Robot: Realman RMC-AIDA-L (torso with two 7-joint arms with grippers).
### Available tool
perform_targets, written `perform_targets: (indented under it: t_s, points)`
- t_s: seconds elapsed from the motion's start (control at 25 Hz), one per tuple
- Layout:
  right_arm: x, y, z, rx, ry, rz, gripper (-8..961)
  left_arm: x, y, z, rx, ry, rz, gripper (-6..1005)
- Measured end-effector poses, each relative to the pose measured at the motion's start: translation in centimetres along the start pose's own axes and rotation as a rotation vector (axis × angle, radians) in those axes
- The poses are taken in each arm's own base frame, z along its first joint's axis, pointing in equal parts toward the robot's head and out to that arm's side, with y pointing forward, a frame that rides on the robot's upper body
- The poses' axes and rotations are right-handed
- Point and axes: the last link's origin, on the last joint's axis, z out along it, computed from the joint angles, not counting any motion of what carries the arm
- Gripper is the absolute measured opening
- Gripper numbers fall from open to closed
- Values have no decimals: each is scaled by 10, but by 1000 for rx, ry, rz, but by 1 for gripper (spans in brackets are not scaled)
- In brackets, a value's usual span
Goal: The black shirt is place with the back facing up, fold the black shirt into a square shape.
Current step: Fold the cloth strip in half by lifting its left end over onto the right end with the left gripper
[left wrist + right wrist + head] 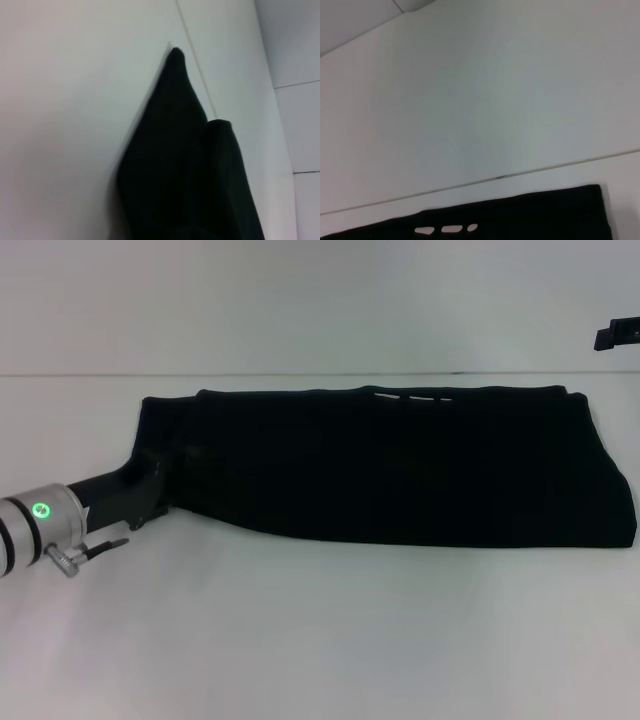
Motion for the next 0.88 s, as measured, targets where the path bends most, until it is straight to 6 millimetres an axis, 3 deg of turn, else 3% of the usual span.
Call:
perform_targets:
  t_s: [0.36,0.64,0.88]
  points:
    - [2,-2,-2,1,1,3,940,-4,9,-15,-159,-9,21,644]
    - [2,-2,-2,0,4,2,940,-5,-13,-16,-30,-7,-3,628]
    - [1,0,-1,-3,2,-1,940,1,-6,-7,-5,11,32,597]
